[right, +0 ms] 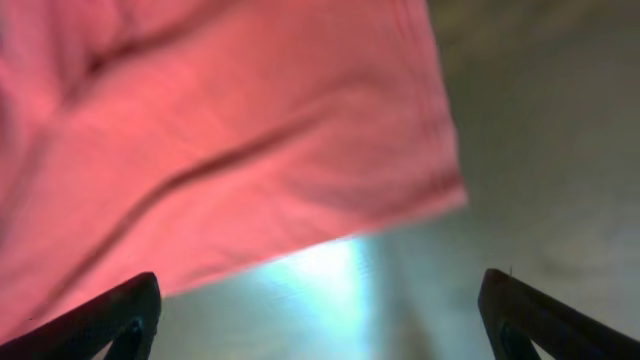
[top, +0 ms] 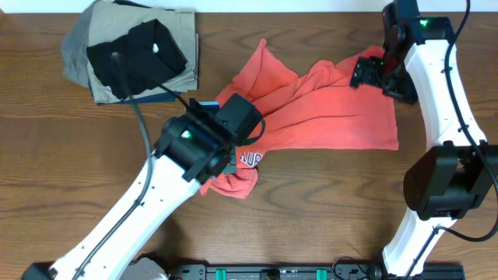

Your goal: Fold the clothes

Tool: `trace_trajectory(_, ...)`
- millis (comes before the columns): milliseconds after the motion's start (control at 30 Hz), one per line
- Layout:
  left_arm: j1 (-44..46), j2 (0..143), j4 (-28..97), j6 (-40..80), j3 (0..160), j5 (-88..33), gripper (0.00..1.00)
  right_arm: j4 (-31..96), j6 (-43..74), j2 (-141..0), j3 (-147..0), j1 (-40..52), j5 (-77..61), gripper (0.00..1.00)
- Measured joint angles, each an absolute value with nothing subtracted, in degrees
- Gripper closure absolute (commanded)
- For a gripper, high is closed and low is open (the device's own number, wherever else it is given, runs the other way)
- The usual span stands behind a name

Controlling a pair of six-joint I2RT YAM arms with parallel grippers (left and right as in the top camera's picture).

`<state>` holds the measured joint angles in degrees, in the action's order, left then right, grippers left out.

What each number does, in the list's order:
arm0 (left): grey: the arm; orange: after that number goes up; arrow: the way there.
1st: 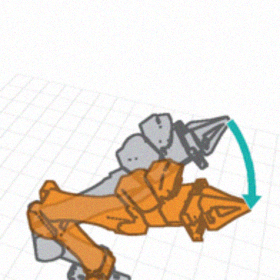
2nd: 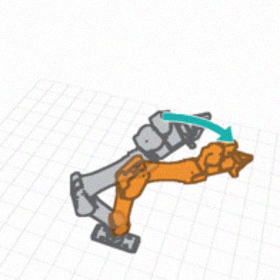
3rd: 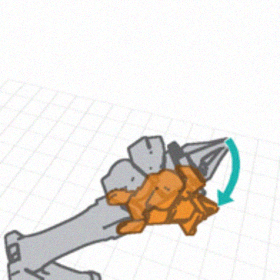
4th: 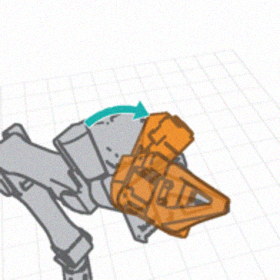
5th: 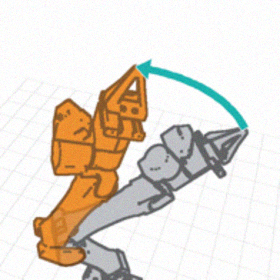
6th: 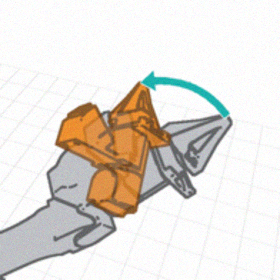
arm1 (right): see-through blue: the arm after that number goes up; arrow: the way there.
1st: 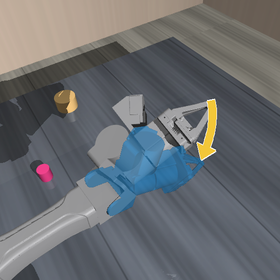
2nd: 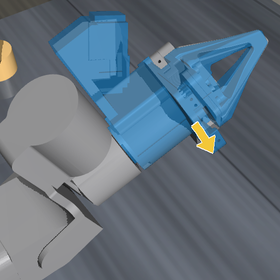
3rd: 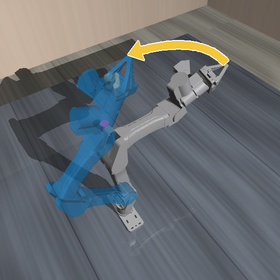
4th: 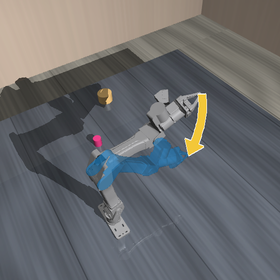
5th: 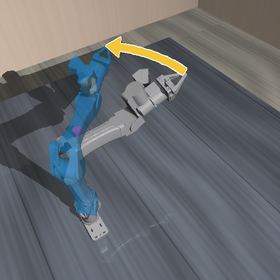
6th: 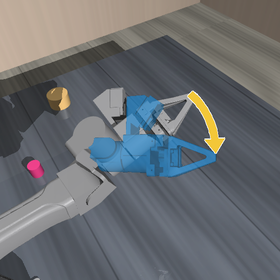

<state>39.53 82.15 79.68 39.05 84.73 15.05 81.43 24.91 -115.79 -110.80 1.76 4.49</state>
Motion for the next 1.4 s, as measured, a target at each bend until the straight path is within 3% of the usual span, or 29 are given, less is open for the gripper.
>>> trace_trajectory(400, 39.5, 83.2, 82.7, 39.2, 84.7, 14.3, 0.94, 86.2, 36.9, -115.8, -106.1, -6.9, 10.1, 0.01)
trace_trajectory(800, 39.5, 83.2, 82.7, 39.2, 84.7, 13.9, 0.94, 64.8, 35.4, -115.8, -81.7, -16.4, 3.2, 0.01)
trace_trajectory(1067, 39.5, 83.2, 82.7, 39.2, 84.7, 13.9, 0.94, 55.4, 32.6, -115.7, -76.6, -16.5, -0.8, 0.01)
trace_trajectory(1133, 39.5, 83.2, 82.7, 39.2, 84.7, 13.9, 0.94, 54.6, 32.2, -115.7, -76.3, -16.5, -1.3, 0.07)
trace_trajectory(1267, 39.5, 83.2, 82.7, 39.2, 84.7, 13.9, 0.94, 53.6, 31.2, -115.4, -75.5, -16.5, -2.4, 0.46)
trace_trajectory(1400, 39.5, 83.2, 82.5, 39.2, 84.7, 13.9, 0.94, 52.0, 31.3, -114.1, -73.3, -16.4, -2.6, 0.49)
